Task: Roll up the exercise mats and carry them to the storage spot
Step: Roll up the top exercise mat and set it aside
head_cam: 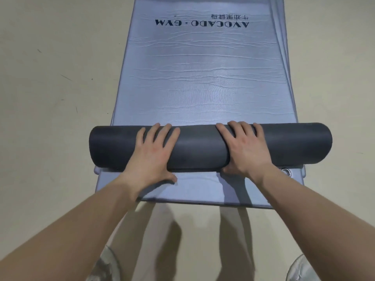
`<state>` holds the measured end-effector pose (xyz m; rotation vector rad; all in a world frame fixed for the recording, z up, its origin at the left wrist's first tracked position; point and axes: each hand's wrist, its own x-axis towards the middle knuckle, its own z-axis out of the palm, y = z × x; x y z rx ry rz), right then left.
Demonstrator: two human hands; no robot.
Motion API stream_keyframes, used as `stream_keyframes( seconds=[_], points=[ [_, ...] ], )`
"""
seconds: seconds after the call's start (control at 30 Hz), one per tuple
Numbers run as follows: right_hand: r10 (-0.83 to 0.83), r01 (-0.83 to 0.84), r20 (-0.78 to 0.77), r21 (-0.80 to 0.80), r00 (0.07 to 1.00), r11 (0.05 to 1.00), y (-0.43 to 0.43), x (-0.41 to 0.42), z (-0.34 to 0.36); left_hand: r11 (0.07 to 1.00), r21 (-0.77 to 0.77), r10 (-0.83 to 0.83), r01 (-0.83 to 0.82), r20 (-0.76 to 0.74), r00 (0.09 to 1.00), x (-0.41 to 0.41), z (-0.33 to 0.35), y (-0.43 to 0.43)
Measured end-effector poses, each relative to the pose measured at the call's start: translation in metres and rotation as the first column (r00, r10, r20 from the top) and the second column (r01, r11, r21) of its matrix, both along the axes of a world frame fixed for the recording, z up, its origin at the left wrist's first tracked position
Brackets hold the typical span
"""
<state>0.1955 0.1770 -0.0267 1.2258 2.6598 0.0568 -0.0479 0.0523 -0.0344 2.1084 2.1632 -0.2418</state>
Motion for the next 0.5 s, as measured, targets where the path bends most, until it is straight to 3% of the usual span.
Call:
stream_keyframes(
  seconds=[0.13,0.27,0.4,0.5],
  points=[
    [0.038,-0.028,0.106,-0.095,0.994,0.995,0.006,-0.004,0.017,1.0,-0.005,0.016,-0.016,0.015,1.0,0.009,0.013,0.013],
    [0.076,-0.018,0.172,-0.315,0.982,0.949,-0.023,0.011,0.036,0.976,-0.216,0.019,0.011,0.134,0.991,0.02,0.031,-0.021],
    [0.043,-0.013,0.142,-0.206,0.989,0.979,-0.089,0.035,0.032,0.936,-0.351,0.056,0.026,0.22,0.974,0.02,0.04,-0.034],
    [-0.001,0.014,0.094,-0.128,0.996,0.992,-0.099,0.041,0.018,0.953,-0.302,0.052,0.004,0.175,0.983,0.022,0.04,-0.039]
  ],
)
